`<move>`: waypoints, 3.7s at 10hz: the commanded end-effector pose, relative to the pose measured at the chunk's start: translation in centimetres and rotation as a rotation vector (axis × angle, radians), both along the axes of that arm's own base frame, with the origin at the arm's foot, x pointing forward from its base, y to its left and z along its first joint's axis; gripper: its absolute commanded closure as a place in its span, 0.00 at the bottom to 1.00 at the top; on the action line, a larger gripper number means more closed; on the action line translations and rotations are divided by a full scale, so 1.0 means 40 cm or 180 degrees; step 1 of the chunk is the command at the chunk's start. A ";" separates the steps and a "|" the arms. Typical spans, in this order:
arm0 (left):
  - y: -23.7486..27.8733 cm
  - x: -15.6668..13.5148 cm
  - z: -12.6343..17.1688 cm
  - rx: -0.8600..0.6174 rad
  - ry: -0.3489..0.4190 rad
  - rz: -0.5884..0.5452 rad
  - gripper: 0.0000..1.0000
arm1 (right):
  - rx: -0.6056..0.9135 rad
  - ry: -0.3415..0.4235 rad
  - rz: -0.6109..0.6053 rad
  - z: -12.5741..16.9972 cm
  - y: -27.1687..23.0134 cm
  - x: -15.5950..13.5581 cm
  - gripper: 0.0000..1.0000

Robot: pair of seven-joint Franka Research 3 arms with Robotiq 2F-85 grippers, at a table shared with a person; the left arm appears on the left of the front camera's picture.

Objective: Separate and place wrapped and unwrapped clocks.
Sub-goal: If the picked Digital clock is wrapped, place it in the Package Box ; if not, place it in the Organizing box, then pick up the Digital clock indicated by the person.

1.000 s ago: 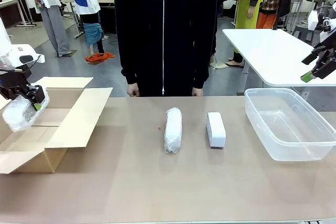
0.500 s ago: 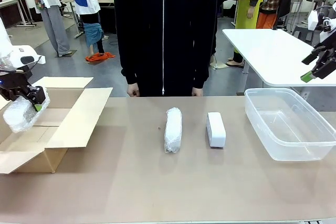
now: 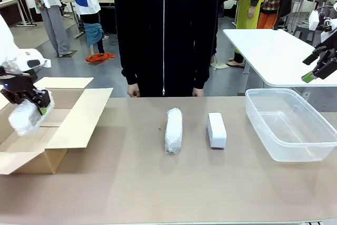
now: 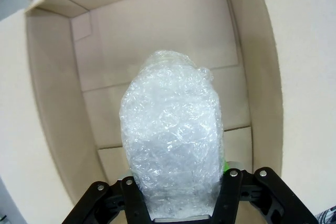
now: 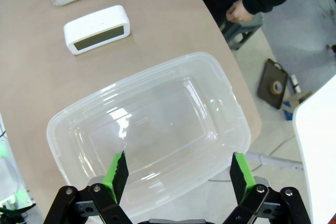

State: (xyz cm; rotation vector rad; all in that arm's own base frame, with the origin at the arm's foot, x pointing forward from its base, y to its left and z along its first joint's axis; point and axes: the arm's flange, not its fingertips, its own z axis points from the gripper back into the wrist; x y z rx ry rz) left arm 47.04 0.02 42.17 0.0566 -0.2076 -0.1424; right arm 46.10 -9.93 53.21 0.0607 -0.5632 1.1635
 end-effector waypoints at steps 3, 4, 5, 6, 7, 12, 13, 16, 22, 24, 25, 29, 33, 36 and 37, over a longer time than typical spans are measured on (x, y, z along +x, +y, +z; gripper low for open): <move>-0.048 0.033 -0.046 0.0077 0.0175 0.0069 0.14 | 0.0039 0.0000 0.0024 -0.004 -0.002 0.003 0.00; -0.051 0.037 -0.046 0.0089 0.0177 0.0031 0.08 | 0.0039 0.0000 0.0024 -0.004 -0.002 0.003 0.00; -0.054 0.040 -0.046 0.0095 0.0181 0.0024 0.00 | 0.0039 0.0000 0.0024 -0.004 -0.002 0.003 0.00; -0.054 0.041 -0.047 0.0110 0.0186 -0.0001 0.00 | 0.0039 0.0000 0.0024 -0.004 -0.002 0.003 0.00; -0.053 0.038 -0.046 0.0109 0.0185 -0.0018 0.00 | 0.0039 0.0000 0.0024 -0.004 -0.002 0.003 0.00; -0.046 -0.010 0.060 0.0088 -0.0022 -0.0017 0.00 | 0.0039 0.0000 0.0024 -0.004 -0.002 0.003 0.00; -0.043 -0.024 0.079 0.0061 -0.0070 -0.0005 0.00 | 0.0039 0.0000 0.0024 -0.004 -0.002 0.003 0.00; -0.038 -0.068 0.124 0.0044 -0.0240 0.0051 0.00 | 0.0039 0.0000 0.0024 -0.004 -0.002 0.003 0.00; -0.040 -0.084 0.167 0.0047 -0.0345 0.0037 0.00 | 0.0039 0.0000 0.0024 -0.004 -0.002 0.003 0.00; -0.040 -0.084 0.167 0.0047 -0.0345 0.0037 0.00 | 0.0039 0.0000 0.0024 -0.004 -0.002 0.003 0.00; -0.040 -0.084 0.167 0.0047 -0.0345 0.0037 0.00 | 0.0039 0.0000 0.0024 -0.004 -0.002 0.003 0.00; -0.040 -0.084 0.167 0.0047 -0.0345 0.0037 0.00 | 0.0039 0.0000 0.0024 -0.004 -0.002 0.003 0.00; -0.040 -0.084 0.167 0.0047 -0.0345 0.0037 0.00 | 0.0039 0.0000 0.0024 -0.004 -0.002 0.003 0.00; -0.042 -0.090 0.162 0.0045 -0.0366 0.0031 0.00 | 0.0039 0.0000 0.0024 -0.004 -0.002 0.003 0.00; -0.026 -0.124 0.204 0.0132 -0.0504 -0.0125 0.00 | 0.0039 0.0000 0.0024 -0.004 -0.002 0.003 0.00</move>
